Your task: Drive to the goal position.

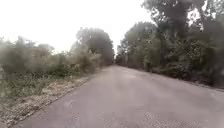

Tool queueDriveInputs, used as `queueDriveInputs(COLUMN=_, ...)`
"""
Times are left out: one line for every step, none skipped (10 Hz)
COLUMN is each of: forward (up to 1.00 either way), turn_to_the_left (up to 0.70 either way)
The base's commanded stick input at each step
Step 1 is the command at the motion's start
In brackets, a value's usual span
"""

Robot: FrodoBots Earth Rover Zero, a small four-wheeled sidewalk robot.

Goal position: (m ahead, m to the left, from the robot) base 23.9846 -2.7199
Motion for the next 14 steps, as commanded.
queueDriveInputs(forward=0.85, turn_to_the_left=0.00)
queueDriveInputs(forward=0.85, turn_to_the_left=0.00)
queueDriveInputs(forward=0.85, turn_to_the_left=0.00)
queueDriveInputs(forward=0.85, turn_to_the_left=0.00)
queueDriveInputs(forward=0.85, turn_to_the_left=0.00)
queueDriveInputs(forward=0.85, turn_to_the_left=0.00)
queueDriveInputs(forward=0.85, turn_to_the_left=0.00)
queueDriveInputs(forward=0.85, turn_to_the_left=0.00)
queueDriveInputs(forward=0.85, turn_to_the_left=0.00)
queueDriveInputs(forward=0.85, turn_to_the_left=0.00)
queueDriveInputs(forward=0.85, turn_to_the_left=0.00)
queueDriveInputs(forward=0.85, turn_to_the_left=0.00)
queueDriveInputs(forward=0.85, turn_to_the_left=0.00)
queueDriveInputs(forward=0.85, turn_to_the_left=0.00)
